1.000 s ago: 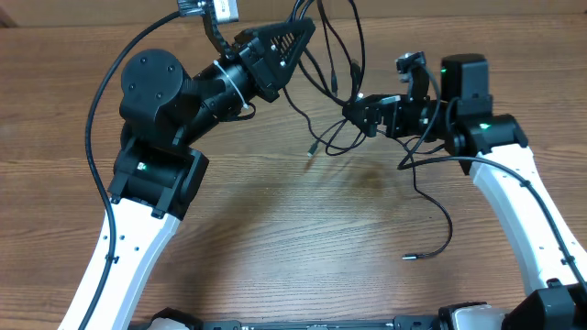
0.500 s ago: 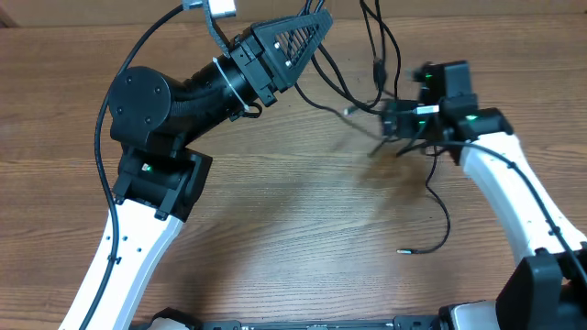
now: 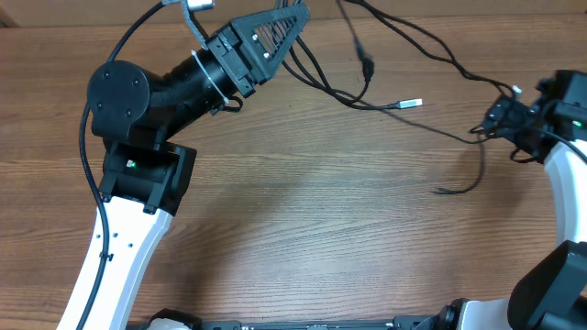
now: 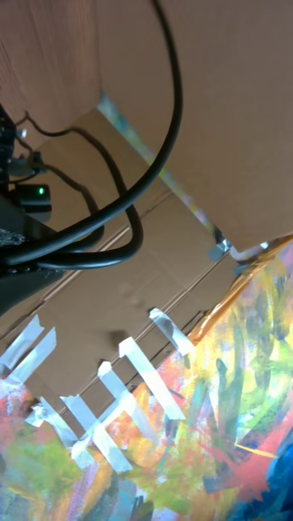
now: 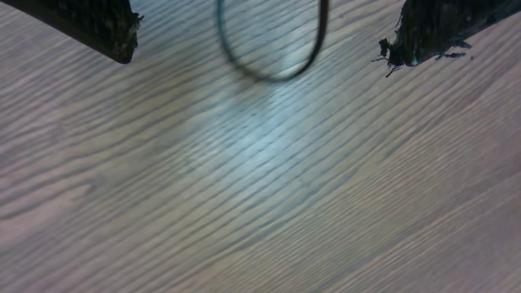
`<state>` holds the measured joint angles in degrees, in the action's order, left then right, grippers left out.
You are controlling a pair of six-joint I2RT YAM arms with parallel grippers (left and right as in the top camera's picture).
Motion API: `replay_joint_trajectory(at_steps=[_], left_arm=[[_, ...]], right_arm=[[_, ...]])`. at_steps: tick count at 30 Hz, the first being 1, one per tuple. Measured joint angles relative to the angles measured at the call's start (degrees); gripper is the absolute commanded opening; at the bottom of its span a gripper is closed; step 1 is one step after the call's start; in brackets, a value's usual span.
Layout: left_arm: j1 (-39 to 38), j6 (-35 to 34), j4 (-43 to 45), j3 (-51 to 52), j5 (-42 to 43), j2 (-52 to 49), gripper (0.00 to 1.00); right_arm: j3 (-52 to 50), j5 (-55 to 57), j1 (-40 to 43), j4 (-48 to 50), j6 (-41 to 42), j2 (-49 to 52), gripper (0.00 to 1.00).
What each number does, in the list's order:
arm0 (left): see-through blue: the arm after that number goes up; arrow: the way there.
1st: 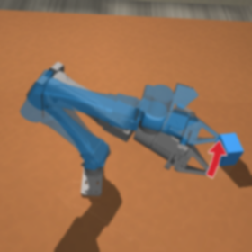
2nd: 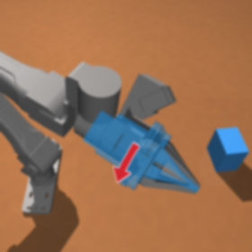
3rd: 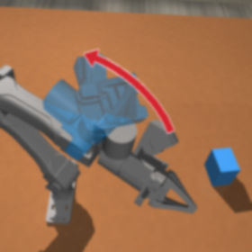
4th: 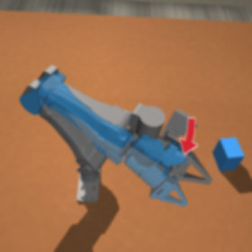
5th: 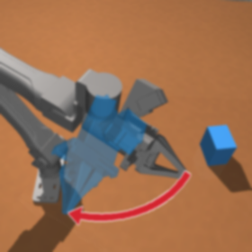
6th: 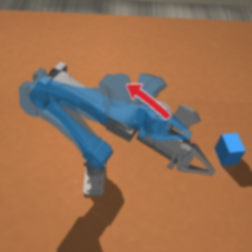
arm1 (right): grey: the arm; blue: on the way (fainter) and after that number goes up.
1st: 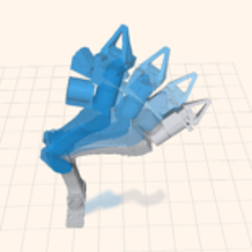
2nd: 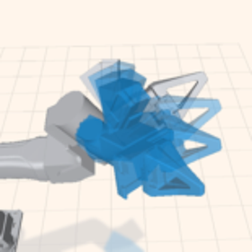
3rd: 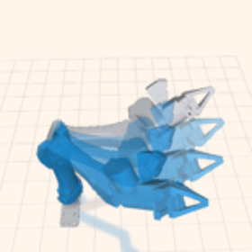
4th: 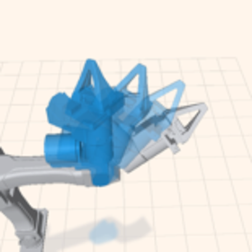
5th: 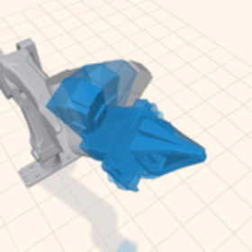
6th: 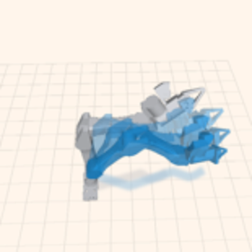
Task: Untangle cables
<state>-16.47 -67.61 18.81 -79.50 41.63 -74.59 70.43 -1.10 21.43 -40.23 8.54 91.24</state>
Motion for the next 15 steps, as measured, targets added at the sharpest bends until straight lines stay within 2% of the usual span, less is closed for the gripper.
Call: replay_joint_trajectory(at_steps=[8,15], left_arm=[[2.86,-0.02,-0.15,0.0,0.66,0.0,0.04],[11.08,-2.03,-0.17,0.0,1.77,0.0,0.04]], right_arm=[[0.0,-1.84,1.79,1.01,-0.04,0.0,1.0],[0.0,-1.55,2.45,1.68,-0.28,0.0,1.0]])
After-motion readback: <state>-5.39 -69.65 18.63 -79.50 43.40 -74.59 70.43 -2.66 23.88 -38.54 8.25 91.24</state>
